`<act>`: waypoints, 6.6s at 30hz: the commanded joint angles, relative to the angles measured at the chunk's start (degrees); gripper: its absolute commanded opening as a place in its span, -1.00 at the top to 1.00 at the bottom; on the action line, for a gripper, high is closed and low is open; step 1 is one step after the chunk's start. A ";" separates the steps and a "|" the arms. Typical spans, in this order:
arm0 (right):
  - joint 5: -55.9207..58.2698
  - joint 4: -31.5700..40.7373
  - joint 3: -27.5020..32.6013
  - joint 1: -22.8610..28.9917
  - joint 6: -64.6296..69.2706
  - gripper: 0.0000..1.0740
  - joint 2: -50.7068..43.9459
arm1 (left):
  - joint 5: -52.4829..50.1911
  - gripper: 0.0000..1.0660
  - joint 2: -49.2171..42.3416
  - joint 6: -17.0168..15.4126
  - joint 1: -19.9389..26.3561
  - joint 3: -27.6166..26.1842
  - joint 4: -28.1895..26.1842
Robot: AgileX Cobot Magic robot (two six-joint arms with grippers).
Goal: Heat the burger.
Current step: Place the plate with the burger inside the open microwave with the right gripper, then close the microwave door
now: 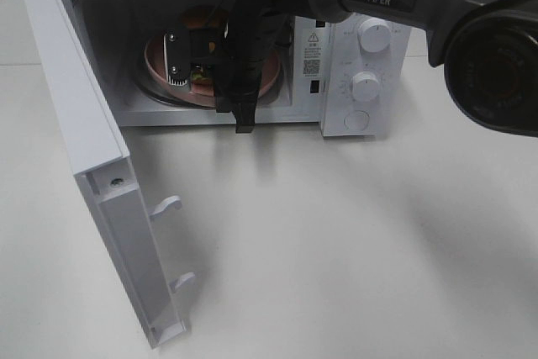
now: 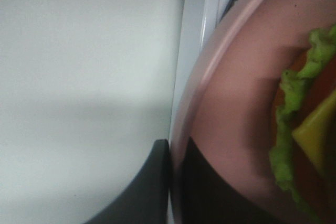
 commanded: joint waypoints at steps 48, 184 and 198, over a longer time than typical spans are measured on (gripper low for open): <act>25.15 10.43 -0.63 0.23 63.88 -0.42 -5.44 | -0.86 1.00 -1.32 -0.06 0.29 0.17 -0.23; 11.00 -3.04 92.82 -25.27 66.86 -0.16 -142.21 | -32.72 1.00 73.63 89.67 -2.69 -1.32 -86.75; 11.00 -3.04 92.82 -25.27 66.86 -0.16 -142.21 | -39.48 1.00 83.48 89.84 -11.57 -11.46 -86.80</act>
